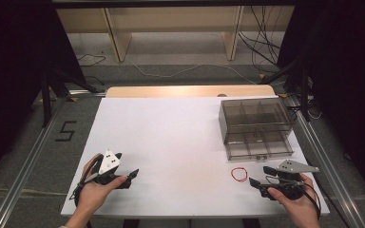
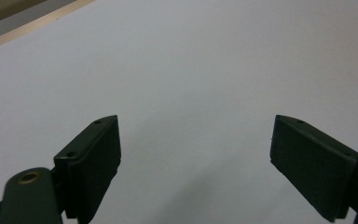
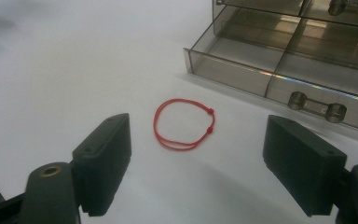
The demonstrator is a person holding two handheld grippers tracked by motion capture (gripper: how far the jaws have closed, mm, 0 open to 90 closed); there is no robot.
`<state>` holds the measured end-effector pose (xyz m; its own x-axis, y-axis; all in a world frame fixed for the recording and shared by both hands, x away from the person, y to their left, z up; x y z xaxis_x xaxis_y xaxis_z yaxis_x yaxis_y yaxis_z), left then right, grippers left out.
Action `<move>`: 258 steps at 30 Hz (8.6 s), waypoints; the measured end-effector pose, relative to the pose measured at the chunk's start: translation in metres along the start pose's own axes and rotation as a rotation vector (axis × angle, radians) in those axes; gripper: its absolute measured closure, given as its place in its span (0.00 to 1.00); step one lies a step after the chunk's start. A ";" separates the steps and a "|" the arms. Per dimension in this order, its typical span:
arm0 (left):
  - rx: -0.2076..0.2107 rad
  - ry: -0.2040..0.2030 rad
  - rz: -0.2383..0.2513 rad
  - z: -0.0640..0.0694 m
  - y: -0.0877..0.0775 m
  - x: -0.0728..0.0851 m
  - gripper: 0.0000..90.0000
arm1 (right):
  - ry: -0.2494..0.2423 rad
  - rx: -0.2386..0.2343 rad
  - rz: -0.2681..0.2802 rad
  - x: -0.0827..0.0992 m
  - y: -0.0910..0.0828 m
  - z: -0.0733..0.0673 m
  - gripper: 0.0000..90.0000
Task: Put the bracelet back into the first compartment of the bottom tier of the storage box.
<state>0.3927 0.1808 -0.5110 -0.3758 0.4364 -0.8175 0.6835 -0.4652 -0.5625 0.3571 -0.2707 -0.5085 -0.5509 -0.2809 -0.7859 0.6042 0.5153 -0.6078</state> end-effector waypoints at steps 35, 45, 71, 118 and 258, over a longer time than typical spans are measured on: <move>-0.003 0.014 -0.010 0.003 0.004 -0.002 0.18 | -0.023 0.044 -0.138 -0.005 0.039 0.015 0.72; -0.007 0.015 -0.008 0.002 0.004 -0.002 0.18 | -0.037 0.044 -0.189 -0.005 0.052 0.013 0.78; -0.006 0.018 -0.011 0.002 0.004 -0.002 0.18 | -0.049 0.087 -0.217 -0.002 0.055 0.010 0.97; -0.009 0.013 -0.006 0.002 0.004 -0.002 0.18 | -0.024 0.091 -0.125 -0.017 0.040 0.010 0.97; -0.001 0.016 -0.003 0.006 0.006 -0.002 0.18 | 0.012 0.154 -0.001 -0.069 0.032 0.034 0.97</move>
<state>0.3940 0.1727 -0.5130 -0.3677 0.4506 -0.8135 0.6832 -0.4626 -0.5650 0.4337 -0.2624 -0.4778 -0.5580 -0.2708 -0.7844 0.6842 0.3847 -0.6196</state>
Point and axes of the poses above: each handheld gripper's, and its own axes: y roughly forward along the jaws, x roughly out of its underside, z roughly to its right, the point moved 8 cm from there along y, roughly forward along the jaws, and after that the axes turned 1 degree about x, right-handed, at the moved point
